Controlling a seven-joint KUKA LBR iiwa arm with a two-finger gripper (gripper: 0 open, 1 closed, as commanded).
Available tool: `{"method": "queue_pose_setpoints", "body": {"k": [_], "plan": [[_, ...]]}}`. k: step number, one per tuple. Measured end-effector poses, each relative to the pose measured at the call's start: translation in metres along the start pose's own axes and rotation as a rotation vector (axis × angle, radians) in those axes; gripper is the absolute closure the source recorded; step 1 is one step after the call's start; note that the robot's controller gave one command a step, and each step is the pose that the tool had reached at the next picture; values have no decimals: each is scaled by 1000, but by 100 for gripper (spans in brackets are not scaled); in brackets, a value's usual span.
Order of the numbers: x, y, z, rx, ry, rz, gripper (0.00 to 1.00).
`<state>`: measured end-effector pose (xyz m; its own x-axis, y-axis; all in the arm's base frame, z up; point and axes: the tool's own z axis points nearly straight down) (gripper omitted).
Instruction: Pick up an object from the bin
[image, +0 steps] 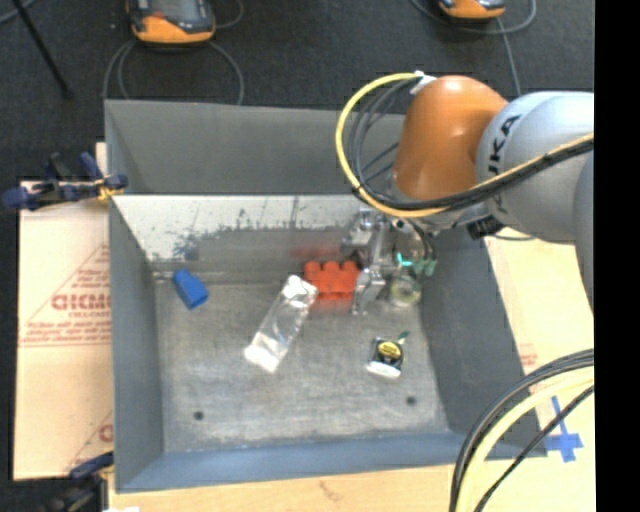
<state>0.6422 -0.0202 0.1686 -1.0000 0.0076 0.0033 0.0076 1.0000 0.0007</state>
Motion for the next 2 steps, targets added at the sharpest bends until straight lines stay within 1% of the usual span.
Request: {"method": "queue_pose_setpoints", "body": {"k": [1,2], "plan": [[7,80,52,-1,-2,-94,0],[15,75,72,1,-15,74,0]]}}
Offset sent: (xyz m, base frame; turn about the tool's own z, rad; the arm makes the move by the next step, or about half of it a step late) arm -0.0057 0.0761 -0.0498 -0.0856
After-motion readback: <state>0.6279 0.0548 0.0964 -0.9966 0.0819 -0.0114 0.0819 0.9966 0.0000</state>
